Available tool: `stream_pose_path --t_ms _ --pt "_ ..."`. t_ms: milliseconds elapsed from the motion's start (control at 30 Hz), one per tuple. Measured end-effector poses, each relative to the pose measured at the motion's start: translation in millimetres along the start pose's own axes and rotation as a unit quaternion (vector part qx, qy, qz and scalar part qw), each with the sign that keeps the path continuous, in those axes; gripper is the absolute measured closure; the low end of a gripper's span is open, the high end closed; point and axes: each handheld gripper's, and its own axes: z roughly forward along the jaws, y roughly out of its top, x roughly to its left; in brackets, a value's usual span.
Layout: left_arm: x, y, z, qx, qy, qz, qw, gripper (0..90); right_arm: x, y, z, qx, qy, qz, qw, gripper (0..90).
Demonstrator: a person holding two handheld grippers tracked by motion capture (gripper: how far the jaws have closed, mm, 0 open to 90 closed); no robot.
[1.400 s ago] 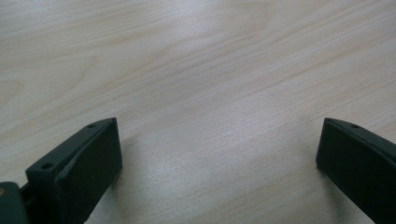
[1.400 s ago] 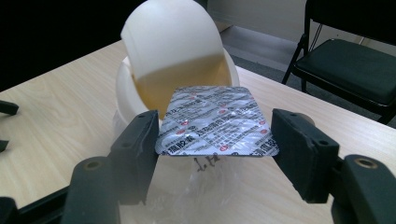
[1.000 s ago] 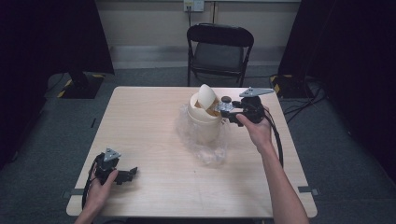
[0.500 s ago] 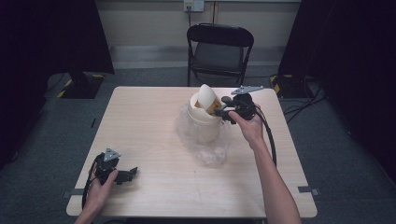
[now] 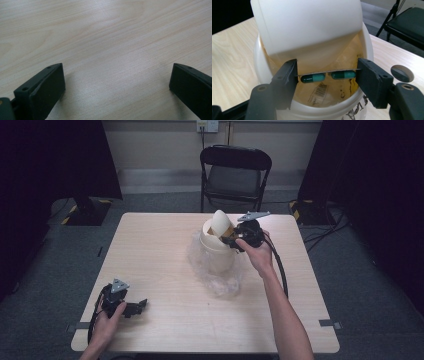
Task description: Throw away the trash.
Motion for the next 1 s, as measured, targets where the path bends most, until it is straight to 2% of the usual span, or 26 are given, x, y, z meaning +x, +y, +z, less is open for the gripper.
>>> stream_pose_path --t_ms 167,233,267,367,467,733,933,1000 --pt "0.0 0.0 0.0 0.0 0.0 0.0 1.0 0.0 1.5 -0.6 1.8 -0.007 -0.001 -0.001 1.0 33.1" --pt "0.0 0.0 0.0 0.0 0.0 0.0 1.0 0.0 1.6 -0.3 2.2 -0.01 -0.001 -0.002 0.9999 29.4" --pt "0.0 0.0 0.0 0.0 0.0 0.0 1.0 0.0 2.4 0.8 1.9 -0.012 -0.01 0.001 0.9999 23.1" --pt "0.0 0.0 0.0 0.0 0.0 0.0 1.0 0.0 1.7 0.8 1.5 -0.013 -0.017 0.002 0.9998 21.7" --pt "0.1 0.0 0.0 0.0 0.0 0.0 1.0 0.0 -3.6 0.2 -1.7 -0.023 -0.02 0.021 0.9993 21.7" --pt "0.8 0.2 -0.2 0.003 0.0 0.005 1.0 0.0 -10.5 -1.3 -8.1 -0.029 -0.011 0.038 0.9988 17.2" --pt "0.6 0.2 -0.1 0.002 0.0 0.004 1.0 0.0 -18.2 -10.2 -22.4 -0.047 -0.005 0.066 0.9967 14.2" --pt "0.1 0.1 0.1 0.0 -0.001 0.0 1.0 0.0 -18.8 -11.9 -23.4 -0.047 -0.006 0.067 0.9966 14.1"
